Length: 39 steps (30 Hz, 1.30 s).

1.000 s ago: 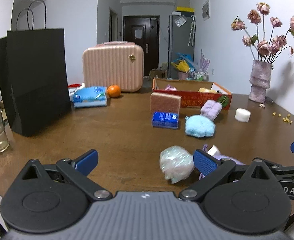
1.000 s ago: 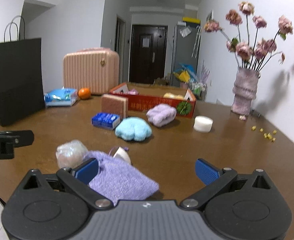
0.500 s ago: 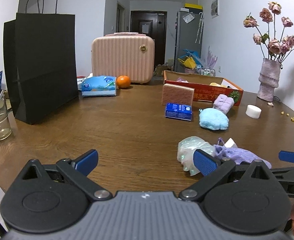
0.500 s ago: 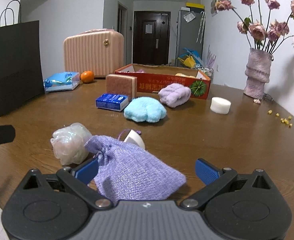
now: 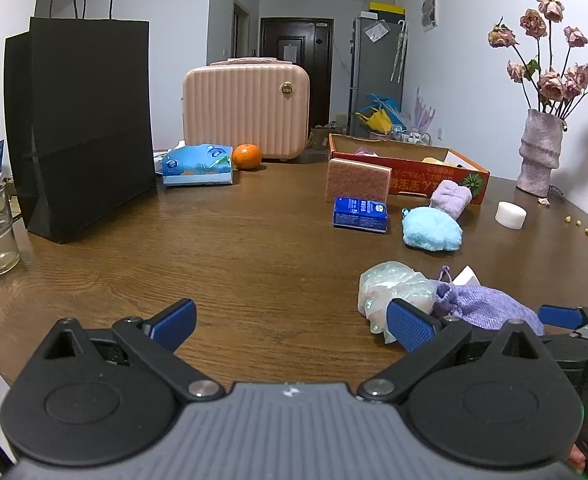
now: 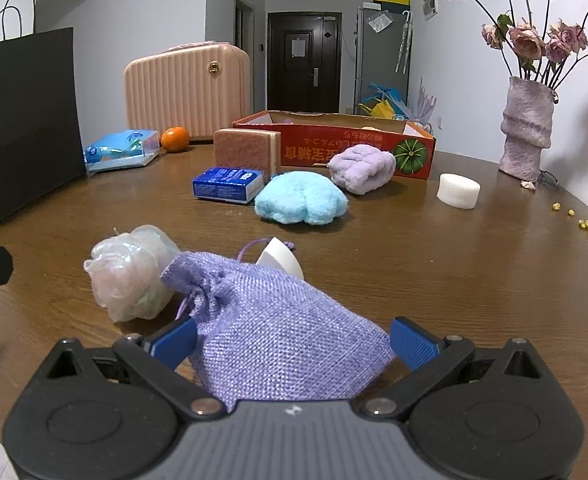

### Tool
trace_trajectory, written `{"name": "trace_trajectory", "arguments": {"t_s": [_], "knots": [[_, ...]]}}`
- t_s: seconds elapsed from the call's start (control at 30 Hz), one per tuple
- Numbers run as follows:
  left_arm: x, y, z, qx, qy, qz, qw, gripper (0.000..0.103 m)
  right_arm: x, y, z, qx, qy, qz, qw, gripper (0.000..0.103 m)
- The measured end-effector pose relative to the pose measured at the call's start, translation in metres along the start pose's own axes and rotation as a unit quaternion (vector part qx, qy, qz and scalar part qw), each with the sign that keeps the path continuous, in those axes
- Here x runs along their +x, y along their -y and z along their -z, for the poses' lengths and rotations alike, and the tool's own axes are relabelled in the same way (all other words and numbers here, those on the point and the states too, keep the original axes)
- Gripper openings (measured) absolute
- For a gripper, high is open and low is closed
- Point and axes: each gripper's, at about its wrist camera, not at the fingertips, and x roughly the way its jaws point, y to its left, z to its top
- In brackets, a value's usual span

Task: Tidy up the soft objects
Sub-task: 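Move both tools back toward the lavender pouch and plastic bag, then grasp the lavender drawstring pouch with the right tool and lift it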

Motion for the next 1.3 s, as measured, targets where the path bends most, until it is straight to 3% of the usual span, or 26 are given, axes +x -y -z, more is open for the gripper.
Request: {"name": "trace_trajectory", "arguments": {"t_s": [0.23,0.6,0.87,1.3], "knots": [[0.005,0.002,0.003,0.004,0.0,0.004,1.0,0.103,0.007,0.0,0.004,0.005,-0.01,-0.019,1.0,0.086],[0.014,0.009,0.005,0.014,0.002,0.011,0.9998,0.103,0.002,0.002,0.006,0.007,0.008,-0.036,0.999,0.044],[0.018,0.014,0.002,0.015,0.003,0.02,0.9997,0.103,-0.008,0.008,0.008,0.017,0.029,-0.04,0.999,0.038],[0.032,0.038,-0.009,0.023,0.005,0.042,0.9988,0.103,-0.039,0.035,0.003,0.046,0.08,-0.028,0.995,0.037]]}}
